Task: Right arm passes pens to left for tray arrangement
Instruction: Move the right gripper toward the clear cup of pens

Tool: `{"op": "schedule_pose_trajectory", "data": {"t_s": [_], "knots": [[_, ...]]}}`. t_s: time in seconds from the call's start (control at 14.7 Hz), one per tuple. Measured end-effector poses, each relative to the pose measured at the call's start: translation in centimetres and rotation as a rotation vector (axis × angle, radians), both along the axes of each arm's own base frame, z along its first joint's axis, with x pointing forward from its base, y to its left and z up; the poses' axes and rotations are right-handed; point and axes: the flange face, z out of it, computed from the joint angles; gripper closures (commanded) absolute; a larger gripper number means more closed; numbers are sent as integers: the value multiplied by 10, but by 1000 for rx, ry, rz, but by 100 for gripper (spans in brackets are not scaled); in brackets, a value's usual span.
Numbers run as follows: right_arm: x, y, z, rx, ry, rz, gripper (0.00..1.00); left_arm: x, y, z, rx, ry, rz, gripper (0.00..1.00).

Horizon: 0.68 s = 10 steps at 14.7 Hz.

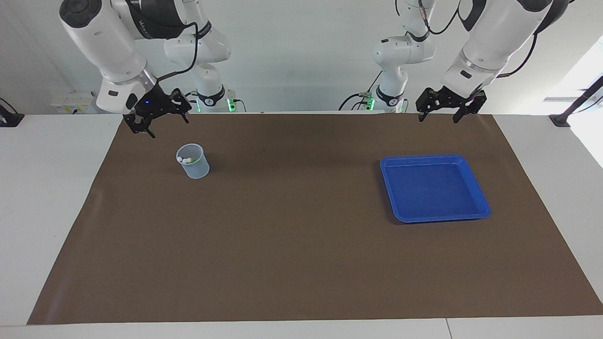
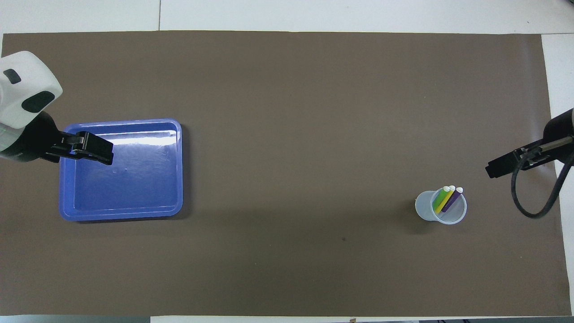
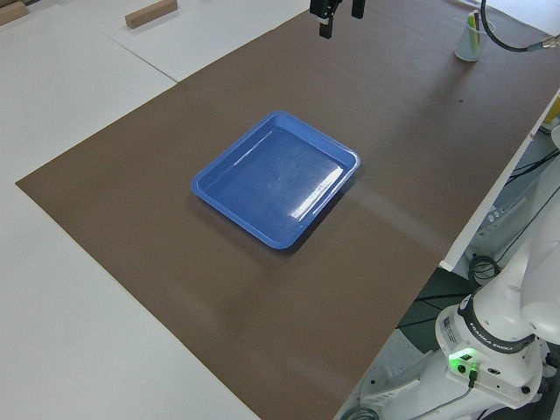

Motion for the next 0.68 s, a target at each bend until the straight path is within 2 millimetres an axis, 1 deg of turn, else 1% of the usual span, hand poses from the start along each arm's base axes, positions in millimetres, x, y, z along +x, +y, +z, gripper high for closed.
{"op": "schedule_pose_trajectory", "data": {"t_s": [0.14,0.41,0.68], "knots": [[-5,5,-25,30,6,200,0,0,0,0,0,0,0,0],[-6,2,-82,89,-2,571,0,0,0,0,0,0,0,0],[-8,1,-121,131,-20,843,0,0,0,0,0,0,0,0]]}}
